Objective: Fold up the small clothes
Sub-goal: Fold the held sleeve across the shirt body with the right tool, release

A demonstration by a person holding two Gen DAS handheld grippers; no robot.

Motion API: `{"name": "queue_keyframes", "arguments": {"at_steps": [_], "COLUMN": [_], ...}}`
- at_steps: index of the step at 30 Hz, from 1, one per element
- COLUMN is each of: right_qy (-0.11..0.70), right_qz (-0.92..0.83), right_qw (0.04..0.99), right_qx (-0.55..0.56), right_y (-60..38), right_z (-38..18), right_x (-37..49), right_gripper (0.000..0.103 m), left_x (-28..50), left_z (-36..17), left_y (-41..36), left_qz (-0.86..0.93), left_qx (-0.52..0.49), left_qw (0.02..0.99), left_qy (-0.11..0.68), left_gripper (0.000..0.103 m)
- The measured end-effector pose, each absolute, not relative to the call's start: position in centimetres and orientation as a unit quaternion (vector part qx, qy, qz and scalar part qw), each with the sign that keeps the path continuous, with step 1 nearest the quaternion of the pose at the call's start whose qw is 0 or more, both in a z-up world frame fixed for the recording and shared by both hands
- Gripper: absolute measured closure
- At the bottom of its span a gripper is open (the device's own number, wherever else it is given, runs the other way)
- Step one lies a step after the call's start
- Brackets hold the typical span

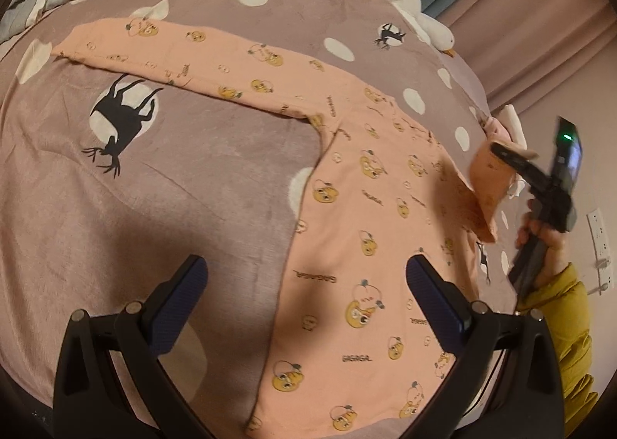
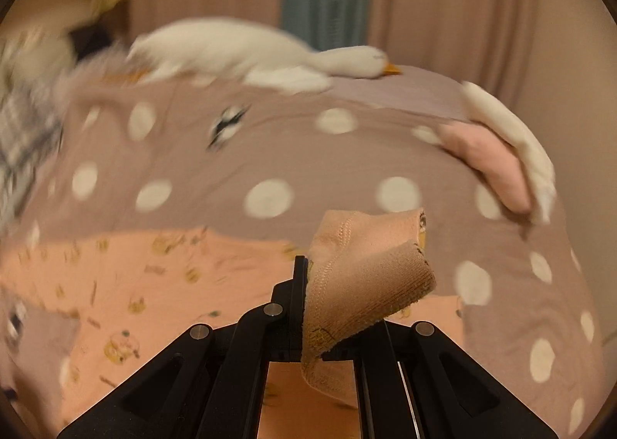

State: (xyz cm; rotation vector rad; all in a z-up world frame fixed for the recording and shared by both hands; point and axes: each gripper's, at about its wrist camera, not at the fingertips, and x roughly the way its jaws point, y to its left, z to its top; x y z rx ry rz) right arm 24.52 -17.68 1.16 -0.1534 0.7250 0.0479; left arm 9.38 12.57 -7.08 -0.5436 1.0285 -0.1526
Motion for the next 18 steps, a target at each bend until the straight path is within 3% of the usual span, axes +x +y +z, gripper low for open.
{"name": "queue_keyframes", "arguments": {"at_steps": [7, 14, 18], "right_qy": [0.377, 0.352, 0.420], "right_qz": [0.069, 0.101, 0.122], "right_qw": [0.897, 0.884, 0.843], "right_qx": [-0.221, -0.291, -0.312], "right_y": [-8.1, -2.6, -1.3], "right_z": [-5.7, -6.9, -9.3], "right_x": [24.7, 24.1, 25.6], "right_gripper": [0.098, 0.098, 0.097], "left_x": [9.6, 9.6, 9.3], "left_z": [-8.3, -8.6, -8.5], "left_y": [13.5, 13.9, 14.6], "left_qz": [-0.059, -0.054, -0.047], "left_qx": [-0.262, -0.264, -0.269], "left_qw": [0.825, 0.823, 0.823], "left_qy": [0.497, 0.500, 0.498], "left_gripper": [0.000, 0.000, 0.000]}}
